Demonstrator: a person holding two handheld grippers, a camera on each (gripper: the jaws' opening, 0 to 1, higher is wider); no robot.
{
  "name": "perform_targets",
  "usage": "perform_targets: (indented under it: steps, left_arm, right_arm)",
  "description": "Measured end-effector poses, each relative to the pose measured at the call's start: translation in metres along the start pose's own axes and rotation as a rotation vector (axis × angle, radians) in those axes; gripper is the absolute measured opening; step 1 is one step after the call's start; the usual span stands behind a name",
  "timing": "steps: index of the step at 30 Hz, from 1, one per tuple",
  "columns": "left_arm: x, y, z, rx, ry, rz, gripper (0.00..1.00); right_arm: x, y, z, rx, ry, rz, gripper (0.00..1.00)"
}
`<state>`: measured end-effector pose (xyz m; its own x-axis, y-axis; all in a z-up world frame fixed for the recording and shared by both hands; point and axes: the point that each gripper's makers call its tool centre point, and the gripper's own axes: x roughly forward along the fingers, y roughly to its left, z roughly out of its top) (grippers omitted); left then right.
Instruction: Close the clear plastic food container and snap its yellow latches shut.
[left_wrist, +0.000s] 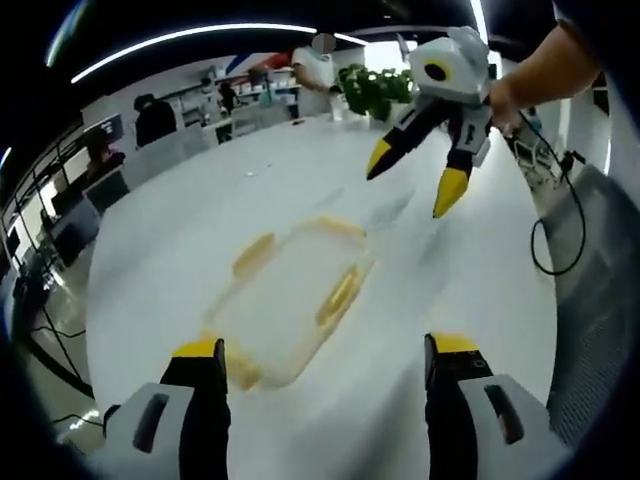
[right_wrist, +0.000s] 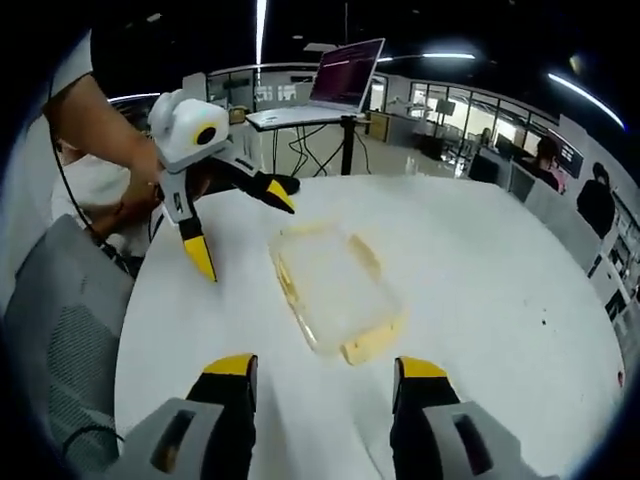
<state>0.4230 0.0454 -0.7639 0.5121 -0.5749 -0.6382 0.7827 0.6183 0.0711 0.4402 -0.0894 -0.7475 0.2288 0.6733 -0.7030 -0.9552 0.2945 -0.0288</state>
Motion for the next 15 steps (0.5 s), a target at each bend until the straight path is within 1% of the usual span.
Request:
perform_targets:
  steps: [4,12,15]
  left_arm:
    - [0.0,0.001,-0.004,0.035,0.021,-0.005,0.79]
    - [0.002,0.01,-0.008,0.046,0.036,-0.009,0.78]
    - [0.002,0.016,-0.009,0.051,0.045,-0.008,0.77]
  right_arm:
    - [0.005,-0.005,-0.001,-0.003,0.006,0.005,0.53]
    - [0.011,-0.01,-0.003,-0.019,0.023,0.02,0.53]
    - [0.013,-0.012,-0.003,-0.01,0.022,0.028,0.53]
